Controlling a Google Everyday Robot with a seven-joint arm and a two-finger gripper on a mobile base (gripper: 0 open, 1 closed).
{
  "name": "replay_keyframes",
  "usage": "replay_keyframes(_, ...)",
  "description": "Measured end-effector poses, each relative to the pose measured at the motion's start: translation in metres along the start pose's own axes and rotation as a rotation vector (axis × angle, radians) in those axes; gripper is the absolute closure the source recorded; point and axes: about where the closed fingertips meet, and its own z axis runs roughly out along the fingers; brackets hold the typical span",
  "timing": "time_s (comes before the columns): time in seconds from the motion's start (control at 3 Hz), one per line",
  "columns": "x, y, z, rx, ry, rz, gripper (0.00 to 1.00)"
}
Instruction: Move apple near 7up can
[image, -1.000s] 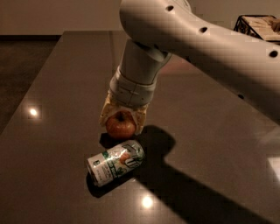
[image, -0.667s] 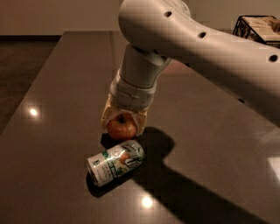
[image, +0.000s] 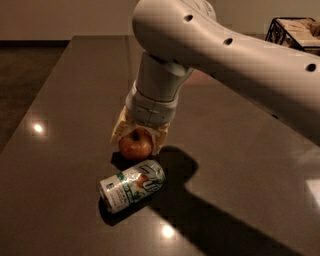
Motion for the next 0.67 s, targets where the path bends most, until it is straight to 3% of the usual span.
replay_keyframes(0.33, -0.0004, -0.0004, -0.0003, 0.000, 0.002, -0.001, 0.00)
replay_keyframes(0.67, -0.0004, -0.0004, -0.0003, 0.000, 0.002, -0.001, 0.00)
